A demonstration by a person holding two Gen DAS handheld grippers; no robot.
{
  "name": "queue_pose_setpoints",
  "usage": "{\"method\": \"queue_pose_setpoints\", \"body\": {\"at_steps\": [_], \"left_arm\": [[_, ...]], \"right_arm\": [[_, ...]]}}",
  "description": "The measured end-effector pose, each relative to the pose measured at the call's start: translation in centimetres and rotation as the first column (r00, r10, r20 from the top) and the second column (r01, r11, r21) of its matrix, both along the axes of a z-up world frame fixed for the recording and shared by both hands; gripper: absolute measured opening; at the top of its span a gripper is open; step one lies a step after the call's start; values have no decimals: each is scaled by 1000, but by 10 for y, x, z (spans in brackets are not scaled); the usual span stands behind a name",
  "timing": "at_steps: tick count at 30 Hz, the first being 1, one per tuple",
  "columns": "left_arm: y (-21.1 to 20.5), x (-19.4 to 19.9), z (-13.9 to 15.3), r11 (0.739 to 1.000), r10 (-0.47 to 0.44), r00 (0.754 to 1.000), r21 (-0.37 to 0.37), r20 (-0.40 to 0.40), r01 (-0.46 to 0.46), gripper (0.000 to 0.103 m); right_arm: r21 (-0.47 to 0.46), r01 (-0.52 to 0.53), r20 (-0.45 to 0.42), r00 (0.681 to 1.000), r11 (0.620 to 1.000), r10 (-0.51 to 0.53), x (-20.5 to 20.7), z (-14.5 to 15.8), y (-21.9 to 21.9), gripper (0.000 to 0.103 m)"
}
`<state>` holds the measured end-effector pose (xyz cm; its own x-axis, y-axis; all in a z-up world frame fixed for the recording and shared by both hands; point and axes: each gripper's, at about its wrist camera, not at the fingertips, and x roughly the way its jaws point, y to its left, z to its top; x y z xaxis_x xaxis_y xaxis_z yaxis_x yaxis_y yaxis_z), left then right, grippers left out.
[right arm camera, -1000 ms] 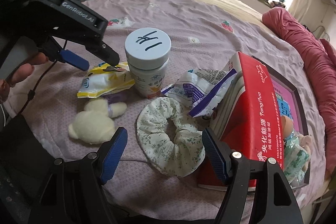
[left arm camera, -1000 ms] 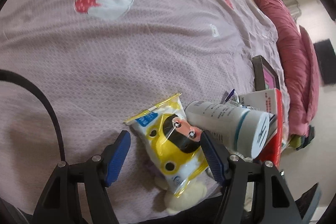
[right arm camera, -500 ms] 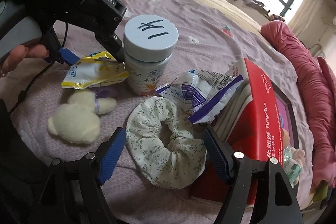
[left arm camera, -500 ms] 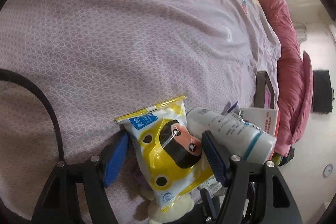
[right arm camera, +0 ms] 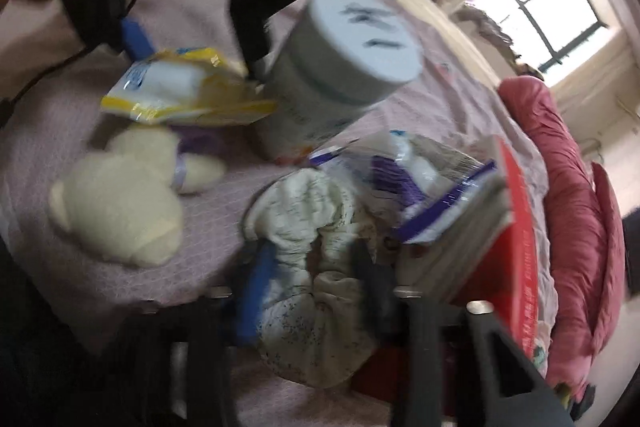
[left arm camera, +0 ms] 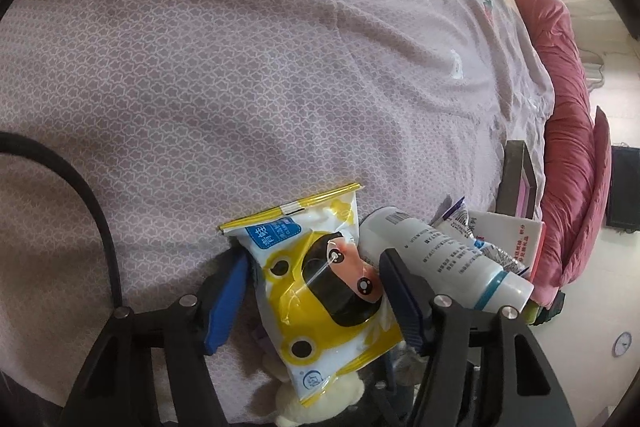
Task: Organize soft objects
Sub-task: 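Grasp the yellow cartoon wipe pack with the left gripper while the right grasps the floral scrunchie, then lift and carry the wipe pack and scrunchie over the pink tray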
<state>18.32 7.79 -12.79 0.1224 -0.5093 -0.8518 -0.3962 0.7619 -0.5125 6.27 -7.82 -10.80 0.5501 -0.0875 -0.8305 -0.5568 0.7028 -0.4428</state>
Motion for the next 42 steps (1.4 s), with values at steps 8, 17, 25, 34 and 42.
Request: {"method": "queue_pose_setpoints", "body": {"at_steps": [8, 17, 25, 34, 42], "left_arm": [[11, -6, -1, 994, 65, 997, -86, 30, -62, 51], [25, -13, 9, 984, 99, 990, -160, 101, -82, 41], [31, -11, 34, 993, 70, 985, -103, 157, -55, 23], [39, -24, 62, 993, 87, 963, -105, 255, -62, 22], [35, -37, 122, 998, 47, 926, -58, 374, -27, 22]], "right_arm": [[220, 72, -44, 997, 973, -64, 9, 35, -29, 13], [435, 145, -96, 989, 888, -115, 20, 70, -58, 12], [473, 142, -85, 990, 870, -115, 1, 83, -51, 12], [515, 119, -27, 992, 849, -123, -15, 108, -58, 12], [572, 98, 47, 987, 814, -152, -25, 146, -70, 12]]}}
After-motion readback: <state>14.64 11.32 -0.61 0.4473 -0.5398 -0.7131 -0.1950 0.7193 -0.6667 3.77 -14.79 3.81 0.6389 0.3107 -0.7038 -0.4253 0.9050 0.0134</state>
